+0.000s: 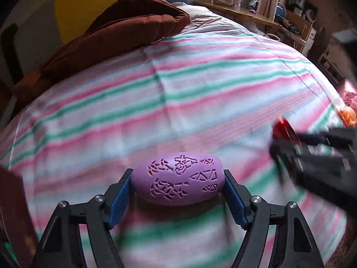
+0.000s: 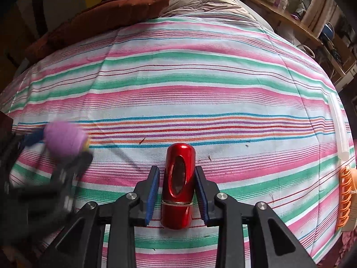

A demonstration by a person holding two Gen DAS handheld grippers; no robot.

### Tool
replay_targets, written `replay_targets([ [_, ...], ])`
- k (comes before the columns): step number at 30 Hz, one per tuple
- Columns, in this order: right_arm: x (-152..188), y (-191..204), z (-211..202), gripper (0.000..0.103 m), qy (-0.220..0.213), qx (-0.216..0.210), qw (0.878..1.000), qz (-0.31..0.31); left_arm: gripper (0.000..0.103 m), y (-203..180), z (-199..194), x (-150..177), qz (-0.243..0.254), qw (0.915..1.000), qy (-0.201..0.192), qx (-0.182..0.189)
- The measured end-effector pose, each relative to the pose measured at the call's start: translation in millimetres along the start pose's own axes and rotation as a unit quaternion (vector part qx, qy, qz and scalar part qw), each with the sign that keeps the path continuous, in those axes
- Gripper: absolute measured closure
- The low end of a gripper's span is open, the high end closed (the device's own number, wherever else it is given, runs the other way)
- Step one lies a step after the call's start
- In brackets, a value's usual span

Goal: Organize rigid objects
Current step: 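Grasp the purple oval toy with the left tool while the right tool grasps the red cylinder, then carry the purple oval toy into the tray and open the left tool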

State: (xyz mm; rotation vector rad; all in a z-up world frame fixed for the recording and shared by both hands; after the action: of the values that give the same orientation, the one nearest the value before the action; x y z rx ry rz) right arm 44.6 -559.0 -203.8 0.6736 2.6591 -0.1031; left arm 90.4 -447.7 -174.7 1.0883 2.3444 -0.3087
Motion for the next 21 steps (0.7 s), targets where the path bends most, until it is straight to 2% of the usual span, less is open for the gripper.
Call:
replay_targets([
  [7, 5.8, 3.6, -2.8, 0.07, -0.023, 0.002, 1.0, -0.002, 0.026, -9.4, -43.0, 57.3, -0.015, 0.9993, -0.035, -0.008],
  [12, 6.7, 0.6, -4.1, 0.07, -0.025, 0.0, 1.0, -0.002, 0.026, -13.9, -61.7, 84.7, -0.011, 0.9979, -0.062, -0.011],
  [21, 5.9, 2.9, -2.8, 0.07, -0.026, 0.003, 1.0, -0.013, 0.026, -13.3, -61.6, 86.7, -0.013, 0.9967, -0.08, -0.006],
])
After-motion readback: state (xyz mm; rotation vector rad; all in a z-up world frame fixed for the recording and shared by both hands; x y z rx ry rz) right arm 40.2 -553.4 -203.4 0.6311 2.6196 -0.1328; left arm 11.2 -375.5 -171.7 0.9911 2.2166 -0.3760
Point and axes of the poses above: each gripper's, at about its wrist camera, not at the fingertips, and z roughly the way its jaws point, y to its left, x to its underside, the point moved 8 cm from there along z, roughly the way its jaws point, and after that the axes turned 4 degrees about -y, right-handed, at the moved point
